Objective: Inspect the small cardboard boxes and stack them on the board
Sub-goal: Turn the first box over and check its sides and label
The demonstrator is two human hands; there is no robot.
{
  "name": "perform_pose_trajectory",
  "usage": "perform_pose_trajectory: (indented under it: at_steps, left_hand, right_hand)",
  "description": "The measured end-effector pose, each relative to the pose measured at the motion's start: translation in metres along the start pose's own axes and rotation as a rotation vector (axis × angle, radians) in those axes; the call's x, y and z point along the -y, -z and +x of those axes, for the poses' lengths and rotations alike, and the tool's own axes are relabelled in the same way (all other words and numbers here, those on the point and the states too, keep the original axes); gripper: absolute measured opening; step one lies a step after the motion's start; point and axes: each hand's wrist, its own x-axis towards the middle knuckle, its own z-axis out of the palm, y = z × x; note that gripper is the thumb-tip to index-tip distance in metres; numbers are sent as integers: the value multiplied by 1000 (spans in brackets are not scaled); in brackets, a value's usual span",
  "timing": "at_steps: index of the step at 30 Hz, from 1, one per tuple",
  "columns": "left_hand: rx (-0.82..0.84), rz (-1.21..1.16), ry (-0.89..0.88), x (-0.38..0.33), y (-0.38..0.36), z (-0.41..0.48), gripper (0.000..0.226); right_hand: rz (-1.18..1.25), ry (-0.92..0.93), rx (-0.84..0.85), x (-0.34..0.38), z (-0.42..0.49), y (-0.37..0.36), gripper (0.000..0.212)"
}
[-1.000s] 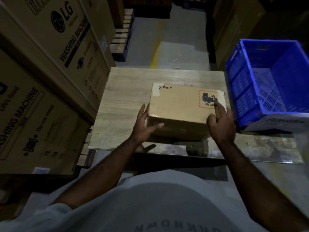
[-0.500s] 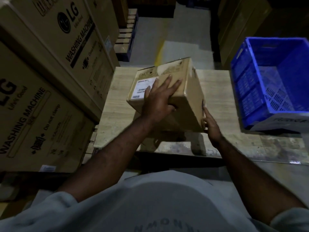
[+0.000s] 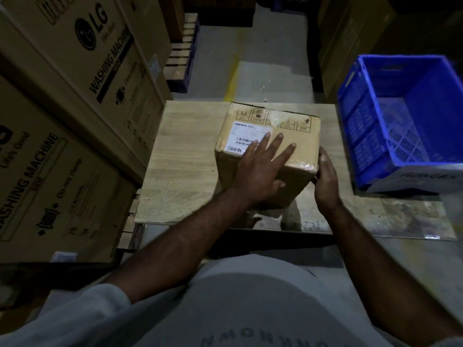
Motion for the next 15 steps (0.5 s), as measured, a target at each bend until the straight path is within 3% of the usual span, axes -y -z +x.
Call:
perform_pose_trajectory:
  at_steps: [4, 9, 15]
  left_hand:
    - [7, 43, 114, 27, 2, -14, 104]
    - [-12, 117, 242, 50, 7, -21, 106]
    - [-8, 106, 258, 49, 4, -24, 109]
  right_hand:
    - [-393, 371, 15, 19, -23, 3, 57]
    - [-893, 639, 45, 33, -31, -12, 65]
    - [-1237, 704, 43, 27, -26, -26, 72]
